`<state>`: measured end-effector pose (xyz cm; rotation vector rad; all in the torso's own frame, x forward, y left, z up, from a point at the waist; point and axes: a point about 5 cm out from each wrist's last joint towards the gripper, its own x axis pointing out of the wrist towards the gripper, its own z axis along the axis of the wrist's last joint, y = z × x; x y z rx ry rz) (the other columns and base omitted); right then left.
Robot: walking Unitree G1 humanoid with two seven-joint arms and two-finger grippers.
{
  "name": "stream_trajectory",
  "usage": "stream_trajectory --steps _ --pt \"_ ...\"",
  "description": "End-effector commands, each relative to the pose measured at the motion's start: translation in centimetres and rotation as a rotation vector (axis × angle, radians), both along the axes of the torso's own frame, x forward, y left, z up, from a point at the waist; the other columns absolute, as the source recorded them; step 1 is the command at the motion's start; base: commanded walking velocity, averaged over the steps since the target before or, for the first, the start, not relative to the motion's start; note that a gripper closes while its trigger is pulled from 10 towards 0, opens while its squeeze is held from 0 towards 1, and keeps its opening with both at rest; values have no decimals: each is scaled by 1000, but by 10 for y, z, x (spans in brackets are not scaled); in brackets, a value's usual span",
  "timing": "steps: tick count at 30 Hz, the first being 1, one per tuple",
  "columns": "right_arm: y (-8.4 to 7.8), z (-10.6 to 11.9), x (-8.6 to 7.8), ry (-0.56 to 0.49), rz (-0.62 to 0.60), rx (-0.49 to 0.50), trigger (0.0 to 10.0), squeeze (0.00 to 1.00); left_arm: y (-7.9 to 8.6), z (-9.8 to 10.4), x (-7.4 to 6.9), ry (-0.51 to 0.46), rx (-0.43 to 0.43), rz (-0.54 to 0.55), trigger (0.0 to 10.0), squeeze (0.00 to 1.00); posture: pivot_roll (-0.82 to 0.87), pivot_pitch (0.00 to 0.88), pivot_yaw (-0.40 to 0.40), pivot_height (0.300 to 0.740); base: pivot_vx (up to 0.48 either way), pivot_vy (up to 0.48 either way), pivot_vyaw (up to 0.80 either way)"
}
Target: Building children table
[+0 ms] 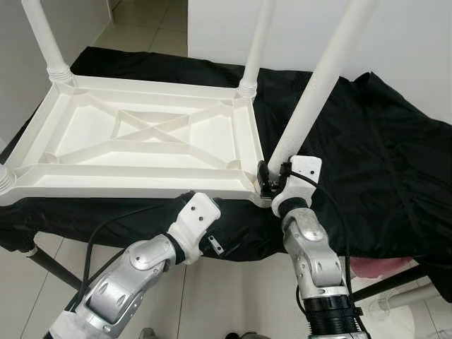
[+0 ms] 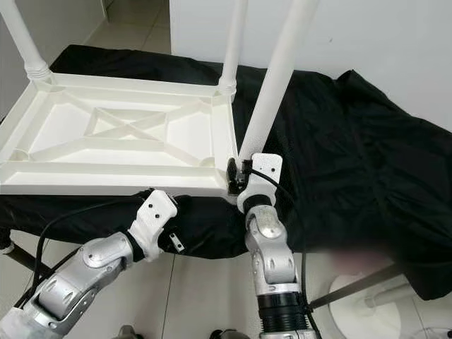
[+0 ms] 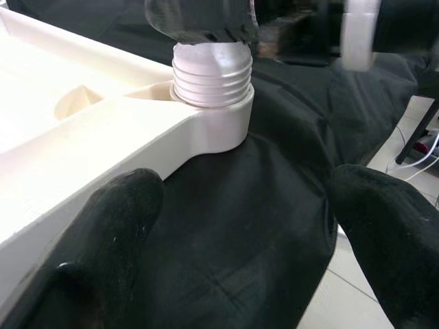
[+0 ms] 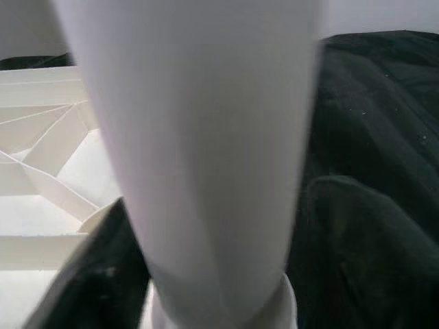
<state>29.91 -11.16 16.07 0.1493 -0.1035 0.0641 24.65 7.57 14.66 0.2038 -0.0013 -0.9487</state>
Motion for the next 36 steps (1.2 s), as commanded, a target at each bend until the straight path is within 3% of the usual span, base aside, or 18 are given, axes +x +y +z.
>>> stream_trajectory --steps 1,10,11,22,26,36 --pt "-1 -10 -7 25 5 35 10000 1000 -5 -3 -5 23 20 -118 10000 0 -9 119 -67 740 0 0 0" --pt "-10 -10 -3 -5 156 -7 10000 1000 -3 -4 -2 11 32 -115 10000 0 -4 109 -69 740 0 0 0" --pt "-22 -12 2 -35 280 -61 10000 0 -5 -1 1 2 20 -101 10000 0 -4 102 -68 740 0 0 0" --pt "-31 -9 13 -76 415 -131 10000 0 -7 -1 0 -1 16 -109 10000 0 10 95 -61 740 0 0 0" --pt "-28 -7 25 -107 531 -188 10000 0 -9 0 0 -9 25 -128 10000 0 22 91 -64 740 0 0 0" --pt "-21 -11 29 -124 601 -219 10000 0 -10 1 2 -19 28 -129 10000 0 19 85 -62 740 0 0 0"
